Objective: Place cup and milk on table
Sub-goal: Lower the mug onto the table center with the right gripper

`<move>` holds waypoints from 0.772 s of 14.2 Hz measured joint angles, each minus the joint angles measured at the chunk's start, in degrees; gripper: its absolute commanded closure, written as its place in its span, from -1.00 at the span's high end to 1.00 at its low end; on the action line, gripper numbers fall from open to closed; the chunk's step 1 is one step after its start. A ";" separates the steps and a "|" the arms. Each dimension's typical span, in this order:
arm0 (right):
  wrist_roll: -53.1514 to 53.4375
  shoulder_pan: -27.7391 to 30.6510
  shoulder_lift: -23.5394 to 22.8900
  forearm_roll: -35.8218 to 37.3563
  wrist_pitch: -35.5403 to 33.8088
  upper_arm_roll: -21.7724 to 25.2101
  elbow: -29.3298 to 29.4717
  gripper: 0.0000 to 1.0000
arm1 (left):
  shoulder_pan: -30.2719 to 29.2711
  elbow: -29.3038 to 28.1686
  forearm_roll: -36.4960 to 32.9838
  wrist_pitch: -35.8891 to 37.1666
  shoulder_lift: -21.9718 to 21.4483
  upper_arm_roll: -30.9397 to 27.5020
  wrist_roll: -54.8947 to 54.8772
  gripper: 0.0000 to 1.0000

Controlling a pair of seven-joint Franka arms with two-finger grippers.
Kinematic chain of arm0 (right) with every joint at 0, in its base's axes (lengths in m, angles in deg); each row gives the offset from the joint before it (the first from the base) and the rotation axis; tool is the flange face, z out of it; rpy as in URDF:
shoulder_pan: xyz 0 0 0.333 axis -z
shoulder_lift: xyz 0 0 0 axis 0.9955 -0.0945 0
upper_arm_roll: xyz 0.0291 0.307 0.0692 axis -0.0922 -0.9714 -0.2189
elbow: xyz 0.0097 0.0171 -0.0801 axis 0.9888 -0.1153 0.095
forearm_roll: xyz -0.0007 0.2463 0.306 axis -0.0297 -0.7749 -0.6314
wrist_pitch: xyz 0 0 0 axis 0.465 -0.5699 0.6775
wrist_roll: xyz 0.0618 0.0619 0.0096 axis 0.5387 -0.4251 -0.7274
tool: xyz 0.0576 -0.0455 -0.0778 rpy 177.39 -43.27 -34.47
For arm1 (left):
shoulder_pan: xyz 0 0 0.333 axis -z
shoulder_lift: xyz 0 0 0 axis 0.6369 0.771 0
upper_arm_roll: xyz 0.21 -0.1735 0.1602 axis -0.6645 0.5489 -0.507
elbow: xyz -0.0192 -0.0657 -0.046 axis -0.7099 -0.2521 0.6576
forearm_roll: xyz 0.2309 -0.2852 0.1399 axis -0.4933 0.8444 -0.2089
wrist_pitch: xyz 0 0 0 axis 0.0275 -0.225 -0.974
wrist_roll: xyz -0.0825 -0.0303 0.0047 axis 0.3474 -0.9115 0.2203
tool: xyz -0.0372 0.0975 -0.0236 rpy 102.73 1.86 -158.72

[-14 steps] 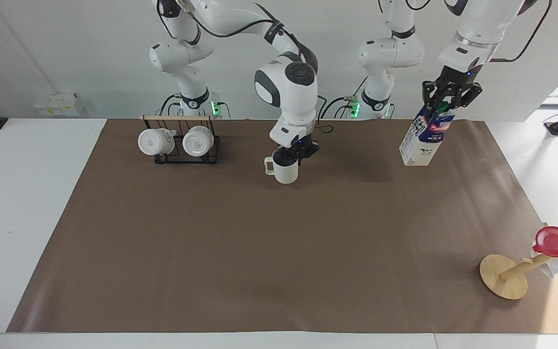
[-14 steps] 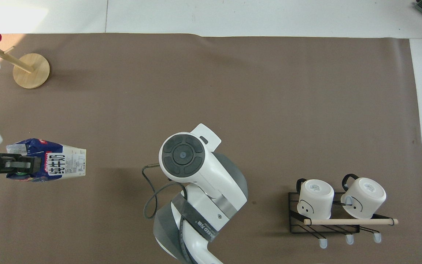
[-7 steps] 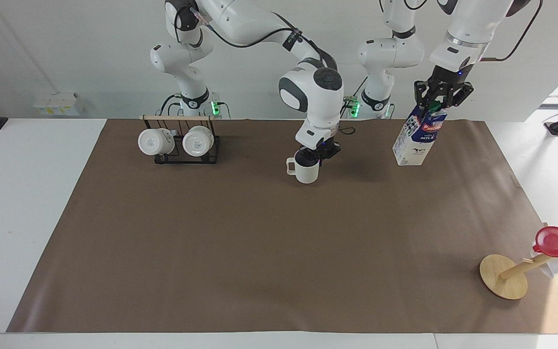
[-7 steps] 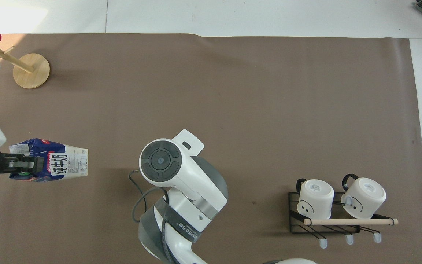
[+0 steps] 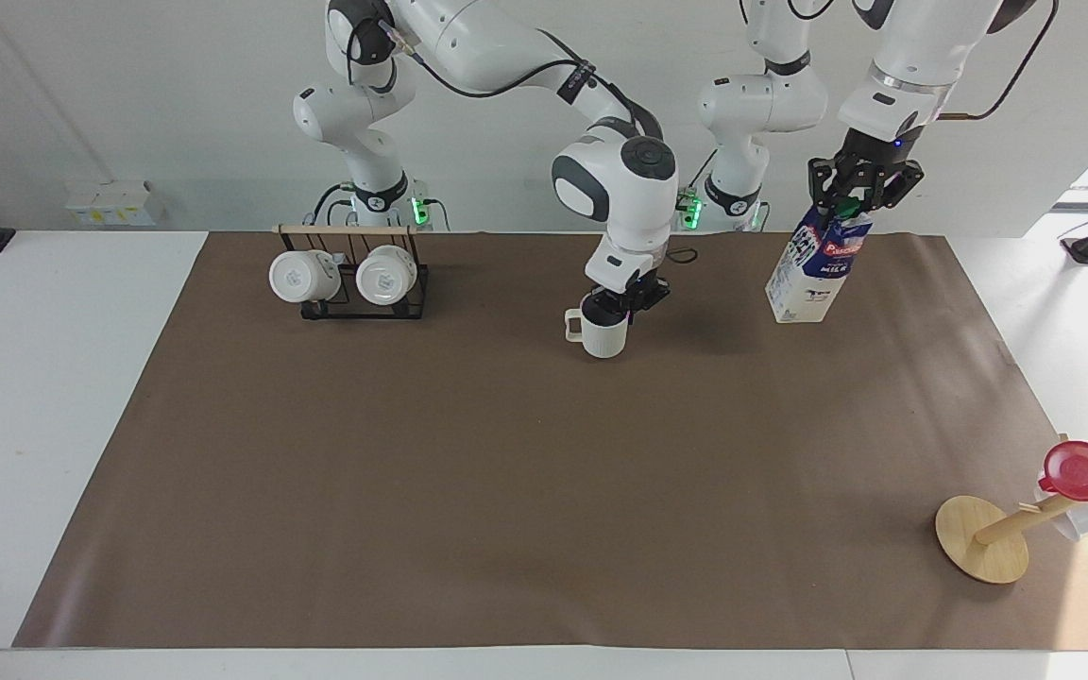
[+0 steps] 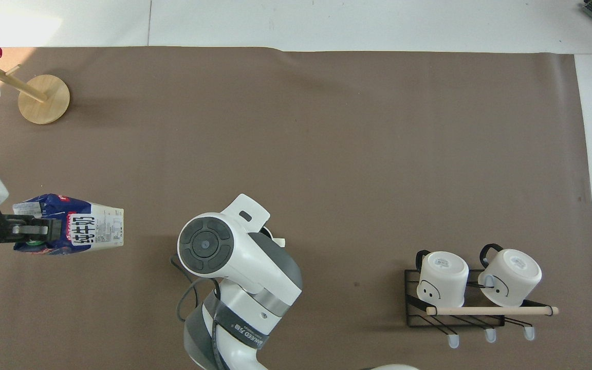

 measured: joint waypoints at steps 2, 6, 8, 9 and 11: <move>0.70 -0.01 -0.16 0.08 1.57 0.01 -0.52 -0.07 | 0.01 0.00 0.00 0.00 0.00 0.00 0.12 -0.19; 1.31 -0.03 -0.43 0.18 2.40 0.02 -0.87 0.64 | 0.56 0.00 0.06 0.00 0.00 0.31 2.44 -0.19; 2.27 0.04 -0.07 0.19 2.77 0.19 -0.08 0.89 | 1.65 0.00 0.08 0.00 0.00 0.33 4.40 -0.19; 2.54 0.24 0.57 0.19 2.92 0.41 0.31 1.00 | 2.10 0.00 0.08 0.00 0.01 0.42 5.49 -0.19; 3.14 1.29 3.13 0.18 2.79 1.02 0.64 1.00 | 3.25 0.00 0.35 0.00 0.00 0.45 7.69 -0.19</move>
